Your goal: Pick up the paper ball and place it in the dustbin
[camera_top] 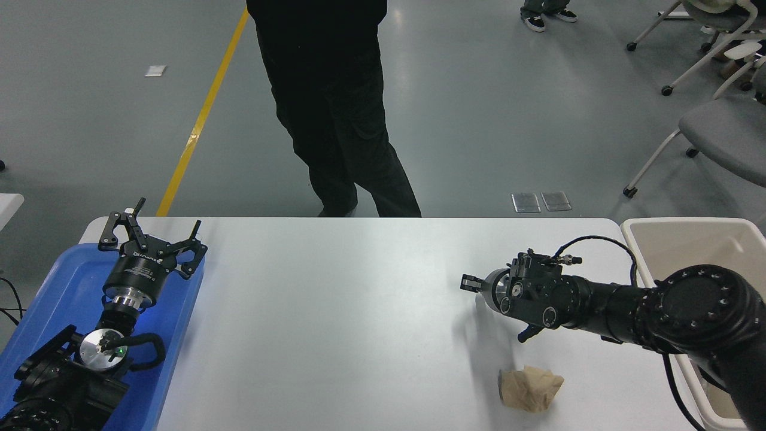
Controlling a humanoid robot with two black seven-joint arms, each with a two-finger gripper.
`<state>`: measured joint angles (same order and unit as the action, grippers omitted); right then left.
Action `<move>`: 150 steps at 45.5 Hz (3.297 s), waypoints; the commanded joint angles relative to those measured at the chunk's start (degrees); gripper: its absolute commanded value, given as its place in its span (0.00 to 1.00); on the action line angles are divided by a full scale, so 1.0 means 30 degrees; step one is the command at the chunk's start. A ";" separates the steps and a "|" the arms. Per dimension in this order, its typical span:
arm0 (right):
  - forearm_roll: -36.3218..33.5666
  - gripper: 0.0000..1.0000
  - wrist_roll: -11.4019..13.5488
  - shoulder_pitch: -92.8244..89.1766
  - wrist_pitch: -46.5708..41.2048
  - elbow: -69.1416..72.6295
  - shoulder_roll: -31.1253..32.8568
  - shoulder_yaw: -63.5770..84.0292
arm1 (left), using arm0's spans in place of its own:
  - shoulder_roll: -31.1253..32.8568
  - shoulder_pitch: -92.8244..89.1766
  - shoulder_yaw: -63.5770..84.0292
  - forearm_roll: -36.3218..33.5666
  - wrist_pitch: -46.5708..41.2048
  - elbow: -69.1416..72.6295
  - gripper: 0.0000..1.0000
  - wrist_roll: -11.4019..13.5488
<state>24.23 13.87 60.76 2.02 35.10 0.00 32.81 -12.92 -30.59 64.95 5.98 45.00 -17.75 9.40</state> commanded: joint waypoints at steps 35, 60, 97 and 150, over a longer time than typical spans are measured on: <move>-0.0021 0.00 0.0007 0.0196 0.0031 -0.0215 0.0000 -0.0097 | 0.0000 0.0029 0.0000 0.0000 0.0000 -0.0002 0.99 0.0001; -0.0051 0.00 0.0036 0.0079 0.0089 -0.0537 0.0000 -0.0243 | 0.0000 -0.0029 -0.0030 -0.0029 0.0000 -0.0002 0.99 -0.0058; -0.2830 0.00 0.0007 0.2976 -0.0379 0.1978 0.0000 0.0574 | 0.0000 -0.0058 -0.0059 -0.0029 0.0000 -0.0002 0.99 -0.0058; -0.7608 0.00 -0.4532 2.2312 -0.9312 1.7070 0.3545 1.1004 | 0.0000 -0.0029 -0.0029 0.0000 0.0000 -0.0002 0.99 -0.0058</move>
<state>3.76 7.44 113.38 -20.07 77.83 10.89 56.04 -12.92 -30.66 64.85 5.96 45.00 -17.75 9.23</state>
